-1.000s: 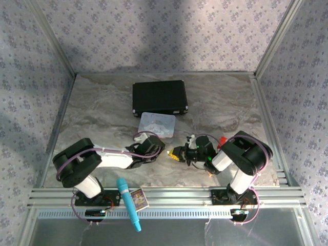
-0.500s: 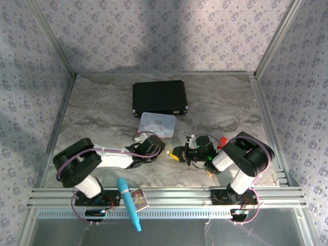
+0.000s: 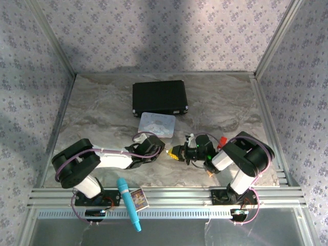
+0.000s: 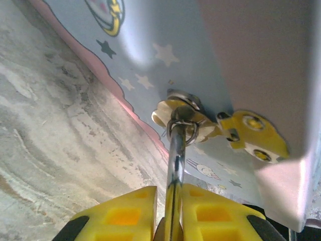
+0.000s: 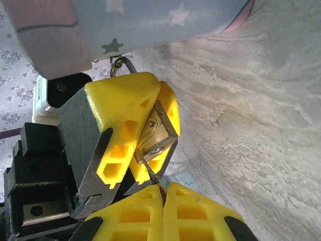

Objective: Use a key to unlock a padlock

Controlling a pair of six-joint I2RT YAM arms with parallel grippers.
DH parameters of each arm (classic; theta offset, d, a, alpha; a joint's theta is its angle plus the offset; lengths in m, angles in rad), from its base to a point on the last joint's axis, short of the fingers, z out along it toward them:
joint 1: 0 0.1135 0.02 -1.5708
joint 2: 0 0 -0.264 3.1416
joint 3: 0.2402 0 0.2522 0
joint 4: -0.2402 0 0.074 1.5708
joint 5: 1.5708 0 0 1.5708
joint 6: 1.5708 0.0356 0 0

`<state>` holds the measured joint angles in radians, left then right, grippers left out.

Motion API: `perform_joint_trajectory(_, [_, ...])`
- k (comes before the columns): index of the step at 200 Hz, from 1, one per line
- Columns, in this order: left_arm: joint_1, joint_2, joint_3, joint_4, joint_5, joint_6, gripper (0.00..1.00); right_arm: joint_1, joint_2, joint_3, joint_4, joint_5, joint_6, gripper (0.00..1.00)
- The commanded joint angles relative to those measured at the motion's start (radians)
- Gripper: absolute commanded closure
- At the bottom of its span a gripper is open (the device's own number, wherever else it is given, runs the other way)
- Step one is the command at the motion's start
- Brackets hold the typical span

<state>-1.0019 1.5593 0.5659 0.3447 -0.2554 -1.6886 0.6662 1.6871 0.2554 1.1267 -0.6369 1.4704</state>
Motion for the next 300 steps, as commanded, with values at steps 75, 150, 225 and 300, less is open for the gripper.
perform_joint_trajectory(75, [-0.006, -0.025, -0.015, -0.056, -0.033, -0.025, 1.00, 0.006, 0.037, -0.048, 0.045, 0.006, -0.003, 1.00])
perform_joint_trajectory(150, [-0.006, -0.027, -0.014, -0.051, -0.017, -0.025, 1.00, 0.017, 0.078, -0.001, 0.071, 0.008, -0.001, 1.00])
perform_joint_trajectory(225, [-0.007, -0.017, -0.047, -0.034, -0.038, -0.042, 1.00, 0.014, 0.095, -0.009, 0.121, 0.012, 0.012, 1.00])
perform_joint_trajectory(300, [-0.010, -0.020, -0.044, 0.008, -0.016, -0.014, 1.00, 0.014, 0.147, 0.038, 0.169, -0.001, 0.027, 1.00])
